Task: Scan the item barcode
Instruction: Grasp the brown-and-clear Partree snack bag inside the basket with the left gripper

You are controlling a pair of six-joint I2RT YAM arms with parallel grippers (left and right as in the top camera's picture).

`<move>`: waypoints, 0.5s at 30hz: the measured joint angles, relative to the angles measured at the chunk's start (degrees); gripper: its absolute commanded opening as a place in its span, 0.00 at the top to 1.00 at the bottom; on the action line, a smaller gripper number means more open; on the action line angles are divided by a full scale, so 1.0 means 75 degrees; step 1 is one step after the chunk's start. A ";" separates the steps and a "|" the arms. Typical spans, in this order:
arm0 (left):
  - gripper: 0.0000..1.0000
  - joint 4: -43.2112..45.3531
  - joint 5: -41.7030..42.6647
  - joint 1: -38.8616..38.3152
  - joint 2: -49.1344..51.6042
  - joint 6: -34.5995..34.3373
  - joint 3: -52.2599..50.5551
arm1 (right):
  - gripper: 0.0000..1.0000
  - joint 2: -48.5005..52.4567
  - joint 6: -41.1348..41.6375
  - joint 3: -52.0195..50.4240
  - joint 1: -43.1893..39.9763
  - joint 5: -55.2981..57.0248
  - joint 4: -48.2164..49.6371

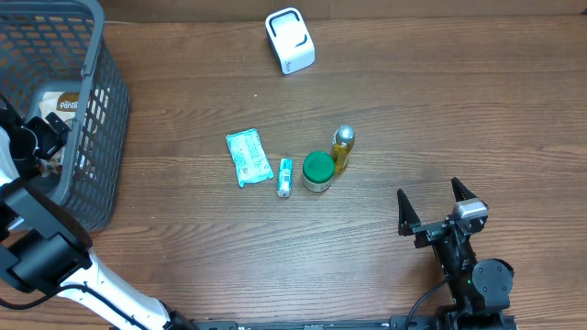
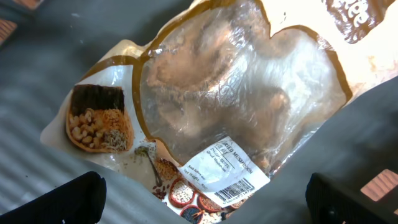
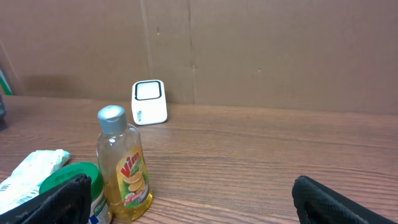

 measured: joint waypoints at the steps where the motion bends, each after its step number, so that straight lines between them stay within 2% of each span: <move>1: 0.00 0.0035 -0.0026 0.0000 0.0000 -0.0003 0.0000 | 0.00 0.0000 0.0003 0.0000 0.0000 -0.0003 0.0003; 15: 0.00 0.1425 -0.0446 0.0009 0.0012 -0.0090 -0.0615 | 0.00 0.0000 0.0000 0.0000 -0.0003 0.0000 0.0003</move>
